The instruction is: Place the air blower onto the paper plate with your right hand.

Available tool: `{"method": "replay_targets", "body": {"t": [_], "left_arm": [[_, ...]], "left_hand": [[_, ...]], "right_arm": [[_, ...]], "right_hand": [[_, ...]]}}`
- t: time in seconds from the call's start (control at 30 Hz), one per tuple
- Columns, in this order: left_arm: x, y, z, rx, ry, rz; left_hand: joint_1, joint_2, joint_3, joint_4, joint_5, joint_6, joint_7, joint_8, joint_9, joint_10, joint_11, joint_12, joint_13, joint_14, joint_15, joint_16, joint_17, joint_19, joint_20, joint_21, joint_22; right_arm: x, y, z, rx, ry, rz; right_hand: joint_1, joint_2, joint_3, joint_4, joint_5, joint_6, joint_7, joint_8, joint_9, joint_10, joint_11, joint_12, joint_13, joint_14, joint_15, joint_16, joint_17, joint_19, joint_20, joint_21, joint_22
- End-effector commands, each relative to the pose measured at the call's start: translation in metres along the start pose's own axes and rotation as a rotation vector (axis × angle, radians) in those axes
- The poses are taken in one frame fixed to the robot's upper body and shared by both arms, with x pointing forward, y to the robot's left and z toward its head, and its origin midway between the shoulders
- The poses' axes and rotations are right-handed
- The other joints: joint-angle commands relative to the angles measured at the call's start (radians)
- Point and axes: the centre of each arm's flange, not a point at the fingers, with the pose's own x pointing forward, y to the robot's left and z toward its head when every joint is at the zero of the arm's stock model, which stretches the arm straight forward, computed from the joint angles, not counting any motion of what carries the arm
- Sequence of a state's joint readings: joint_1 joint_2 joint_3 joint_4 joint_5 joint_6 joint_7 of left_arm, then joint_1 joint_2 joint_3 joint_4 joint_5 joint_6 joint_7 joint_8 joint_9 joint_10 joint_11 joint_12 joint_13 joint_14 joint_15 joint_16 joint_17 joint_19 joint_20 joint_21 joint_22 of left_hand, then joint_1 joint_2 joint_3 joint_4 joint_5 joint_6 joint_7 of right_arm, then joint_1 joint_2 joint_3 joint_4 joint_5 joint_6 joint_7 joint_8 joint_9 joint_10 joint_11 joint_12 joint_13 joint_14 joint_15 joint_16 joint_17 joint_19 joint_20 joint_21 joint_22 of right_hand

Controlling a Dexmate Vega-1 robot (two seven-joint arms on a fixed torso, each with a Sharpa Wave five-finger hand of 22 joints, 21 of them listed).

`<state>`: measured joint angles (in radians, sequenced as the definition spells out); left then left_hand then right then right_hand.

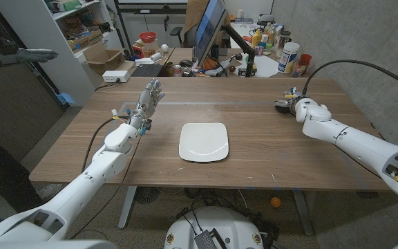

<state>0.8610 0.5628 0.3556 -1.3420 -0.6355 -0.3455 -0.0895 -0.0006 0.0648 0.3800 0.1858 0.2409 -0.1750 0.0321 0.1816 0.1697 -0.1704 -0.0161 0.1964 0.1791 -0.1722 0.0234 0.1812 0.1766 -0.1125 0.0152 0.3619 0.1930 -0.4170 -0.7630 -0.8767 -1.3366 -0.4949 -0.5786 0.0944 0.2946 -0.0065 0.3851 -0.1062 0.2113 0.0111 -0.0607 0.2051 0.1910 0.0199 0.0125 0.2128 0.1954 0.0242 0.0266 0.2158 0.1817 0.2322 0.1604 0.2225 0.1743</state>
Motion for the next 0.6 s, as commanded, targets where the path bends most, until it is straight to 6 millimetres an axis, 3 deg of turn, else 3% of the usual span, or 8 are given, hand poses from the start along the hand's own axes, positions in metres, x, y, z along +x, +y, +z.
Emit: {"method": "replay_targets", "body": {"t": [0.03,0.27,0.43,0.53,0.57,0.6], "left_arm": [[0.003,-0.002,-0.001,0.000,0.001,-0.004],[0.004,-0.003,-0.001,-0.002,-0.002,-0.007],[0.005,-0.006,-0.001,-0.003,-0.002,-0.014],[0.006,-0.007,-0.001,-0.003,-0.003,-0.018],[0.006,-0.007,-0.001,-0.002,-0.003,-0.019],[0.006,-0.007,-0.001,-0.001,-0.004,-0.019]], "left_hand": [[-0.002,0.089,-0.005,0.001,0.006,-0.036,0.005,0.001,0.005,-0.051,0.007,0.003,0.005,-0.036,0.005,0.005,0.004,0.002,0.003,0.000,0.002],[-0.002,0.089,-0.006,0.001,0.006,-0.036,0.004,0.001,0.005,-0.051,0.007,0.003,0.005,-0.035,0.004,0.005,0.004,0.002,0.003,-0.001,0.002],[-0.002,0.090,-0.007,0.001,0.007,-0.036,0.004,0.001,0.005,-0.051,0.007,0.003,0.005,-0.035,0.004,0.005,0.004,0.003,0.003,-0.001,0.002],[-0.002,0.090,-0.007,0.001,0.007,-0.036,0.004,0.001,0.005,-0.051,0.007,0.003,0.005,-0.035,0.004,0.005,0.004,0.003,0.003,-0.001,0.002],[-0.002,0.091,-0.008,0.001,0.007,-0.036,0.004,0.001,0.005,-0.050,0.007,0.004,0.005,-0.034,0.004,0.005,0.004,0.003,0.003,-0.001,0.002],[-0.002,0.091,-0.008,0.001,0.007,-0.037,0.004,0.001,0.005,-0.051,0.007,0.004,0.005,-0.035,0.005,0.005,0.004,0.003,0.003,-0.001,0.002]], "right_arm": [[0.002,0.007,-0.005,-0.016,0.030,0.035],[-0.003,0.011,-0.013,-0.031,0.037,0.046],[-0.006,0.012,-0.016,-0.043,0.040,0.048],[-0.008,0.012,-0.017,-0.053,0.034,0.045],[-0.008,0.012,-0.017,-0.056,0.040,0.046],[-0.009,0.012,-0.017,-0.061,0.042,0.046]], "right_hand": [[0.020,0.007,-0.001,-0.008,0.009,0.015,-0.003,0.008,0.002,0.023,0.001,0.008,0.003,0.026,-0.008,0.008,0.002,0.025,-0.001,0.007,0.004],[0.032,0.014,-0.001,-0.014,0.011,0.034,0.004,0.013,0.002,0.037,-0.003,0.009,0.004,0.060,-0.012,0.016,0.003,0.045,0.005,0.009,0.005],[0.069,0.046,0.015,-0.026,0.016,0.080,0.013,0.026,0.004,0.056,-0.002,0.011,0.004,0.088,-0.023,0.020,0.005,0.058,0.001,0.008,0.005],[0.127,0.057,0.021,-0.050,0.017,0.119,0.027,0.028,0.007,0.095,0.000,0.015,0.007,0.170,-0.049,0.039,0.009,0.169,-0.011,0.037,0.006],[0.146,0.059,0.018,-0.052,0.016,0.132,0.027,0.028,0.009,0.108,-0.002,0.014,0.008,0.199,-0.059,0.046,0.012,0.231,-0.016,0.056,0.008],[0.165,0.057,0.009,-0.052,0.015,0.144,0.030,0.025,0.010,0.124,-0.001,0.013,0.009,0.256,-0.075,0.066,0.018,0.326,-0.019,0.087,0.012]]}}
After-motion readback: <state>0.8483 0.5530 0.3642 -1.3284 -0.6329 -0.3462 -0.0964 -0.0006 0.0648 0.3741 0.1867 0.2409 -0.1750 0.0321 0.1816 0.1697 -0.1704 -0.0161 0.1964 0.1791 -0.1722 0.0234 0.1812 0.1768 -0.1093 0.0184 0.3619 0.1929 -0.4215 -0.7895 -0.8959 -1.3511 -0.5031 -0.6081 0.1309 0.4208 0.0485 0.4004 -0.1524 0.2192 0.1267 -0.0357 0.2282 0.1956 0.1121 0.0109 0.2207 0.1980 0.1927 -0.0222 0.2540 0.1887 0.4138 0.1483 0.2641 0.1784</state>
